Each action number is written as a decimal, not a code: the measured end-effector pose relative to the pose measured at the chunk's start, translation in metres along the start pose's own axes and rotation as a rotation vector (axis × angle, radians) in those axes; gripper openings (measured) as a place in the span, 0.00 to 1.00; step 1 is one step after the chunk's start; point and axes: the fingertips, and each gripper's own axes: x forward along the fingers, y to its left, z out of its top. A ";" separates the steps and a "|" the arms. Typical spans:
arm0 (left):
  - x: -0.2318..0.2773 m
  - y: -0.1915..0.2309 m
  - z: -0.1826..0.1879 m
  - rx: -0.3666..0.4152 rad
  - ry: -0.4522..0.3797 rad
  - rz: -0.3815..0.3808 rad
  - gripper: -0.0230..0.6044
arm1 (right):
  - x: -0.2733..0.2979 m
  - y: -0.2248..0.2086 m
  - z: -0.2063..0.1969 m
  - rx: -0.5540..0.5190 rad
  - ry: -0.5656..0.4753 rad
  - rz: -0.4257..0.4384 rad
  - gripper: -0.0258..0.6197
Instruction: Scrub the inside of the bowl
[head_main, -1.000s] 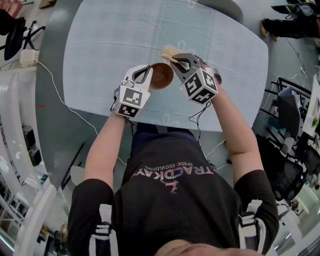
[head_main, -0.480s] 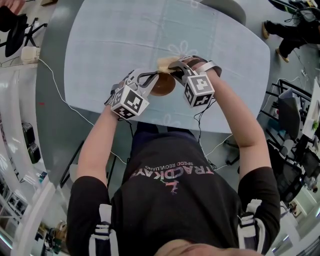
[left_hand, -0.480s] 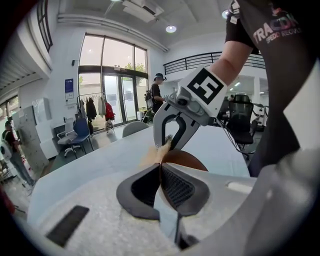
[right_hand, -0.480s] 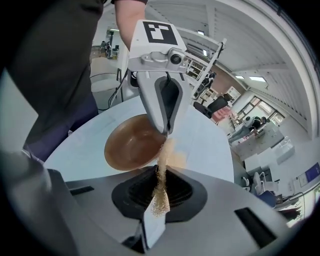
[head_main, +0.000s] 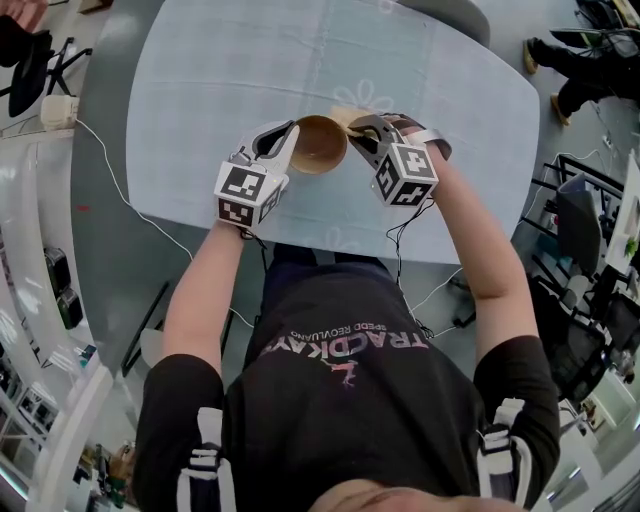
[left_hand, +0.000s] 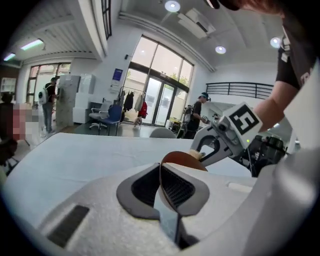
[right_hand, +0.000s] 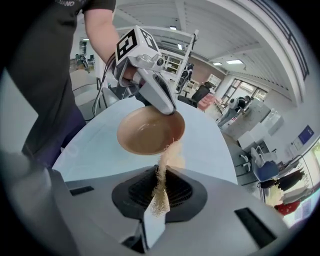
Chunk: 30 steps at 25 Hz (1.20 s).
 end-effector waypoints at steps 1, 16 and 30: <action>0.000 0.004 0.002 -0.038 -0.014 0.017 0.08 | 0.000 0.000 -0.002 0.018 0.000 -0.003 0.09; -0.005 0.047 0.000 -0.402 -0.114 0.257 0.07 | 0.017 0.032 0.019 0.345 -0.082 0.022 0.09; 0.006 0.037 -0.004 -0.497 -0.130 0.293 0.08 | 0.042 0.047 0.066 0.541 -0.192 0.011 0.09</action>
